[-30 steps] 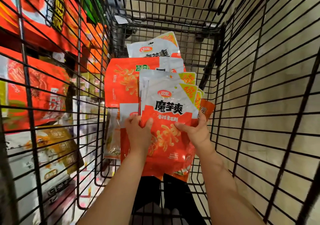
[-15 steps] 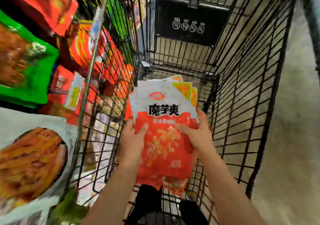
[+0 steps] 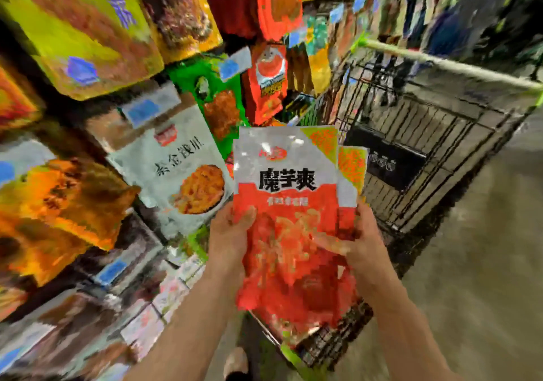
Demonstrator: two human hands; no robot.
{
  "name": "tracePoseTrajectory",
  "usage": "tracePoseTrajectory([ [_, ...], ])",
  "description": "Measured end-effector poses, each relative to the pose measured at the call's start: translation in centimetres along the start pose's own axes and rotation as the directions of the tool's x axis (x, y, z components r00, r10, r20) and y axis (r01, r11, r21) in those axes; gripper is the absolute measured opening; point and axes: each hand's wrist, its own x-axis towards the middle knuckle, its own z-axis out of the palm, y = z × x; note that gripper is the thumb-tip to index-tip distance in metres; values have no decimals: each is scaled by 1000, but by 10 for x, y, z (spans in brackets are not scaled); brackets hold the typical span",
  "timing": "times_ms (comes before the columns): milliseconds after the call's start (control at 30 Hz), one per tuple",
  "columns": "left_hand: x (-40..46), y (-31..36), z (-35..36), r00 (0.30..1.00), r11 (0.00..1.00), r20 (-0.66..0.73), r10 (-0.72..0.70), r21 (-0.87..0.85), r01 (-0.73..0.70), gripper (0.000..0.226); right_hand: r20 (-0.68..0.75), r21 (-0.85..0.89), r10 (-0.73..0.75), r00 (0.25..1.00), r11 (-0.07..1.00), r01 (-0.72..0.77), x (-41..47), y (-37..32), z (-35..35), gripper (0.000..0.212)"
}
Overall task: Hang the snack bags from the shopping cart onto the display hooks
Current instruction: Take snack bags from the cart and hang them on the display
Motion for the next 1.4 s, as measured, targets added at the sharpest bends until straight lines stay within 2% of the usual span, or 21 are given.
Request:
tracePoseTrajectory([
  [67, -18, 19, -18, 997, 997, -39, 68, -22, -69, 14, 57, 11, -29, 998, 1000, 29, -6, -14, 21, 77],
  [167, -42, 43, -54, 963, 963, -75, 257, 103, -249, 11, 145, 4, -55, 988, 998, 55, -15, -27, 57, 66],
  [233, -60, 58, -83, 936, 937, -116, 332, 158, -312, 11, 197, 24, -50, 979, 999, 46, -21, -30, 82, 60],
  [300, -80, 71, -116, 925, 936, -174, 339, 157, -314, 15, 267, 18, -33, 963, 999, 29, -32, -30, 112, 62],
  [400, -117, 88, -166, 882, 932, -302, 362, 106, -346, 13, 403, 40, 10, 915, 999, -28, -56, -21, 165, 82],
  [467, -148, 97, -201, 846, 930, -397, 355, 51, -365, 11, 488, 42, 53, 871, 996, -84, -81, -15, 204, 77],
  [567, -204, 102, -257, 784, 919, -519, 342, 11, -394, 14, 637, 7, 87, 766, 993, -119, -132, -7, 260, 74],
  [667, -259, 108, -312, 697, 895, -648, 306, -53, -443, 14, 719, 7, 29, 695, 999, -48, -192, 4, 313, 88],
  [767, -310, 112, -360, 572, 866, -777, 262, -72, -495, 13, 780, 25, -118, 614, 987, 157, -263, 16, 353, 93],
  [867, -362, 115, -406, 465, 842, -856, 224, -70, -535, 17, 809, 85, -225, 542, 959, 272, -326, 28, 386, 67],
  [967, -411, 117, -440, 364, 812, -907, 213, -42, -582, 8, 828, 72, -279, 487, 913, 401, -379, 43, 416, 40],
  [1133, -482, 123, -484, 223, 772, -949, 223, 32, -635, 7, 873, -6, -157, 463, 943, 332, -454, 74, 462, 44],
  [1233, -510, 125, -507, 167, 744, -959, 230, 63, -665, 12, 906, -19, -94, 413, 965, 263, -484, 81, 491, 39],
  [1400, -534, 140, -552, 70, 712, -969, 238, 126, -691, 18, 929, 22, -98, 357, 977, 211, -526, 78, 543, 33],
])
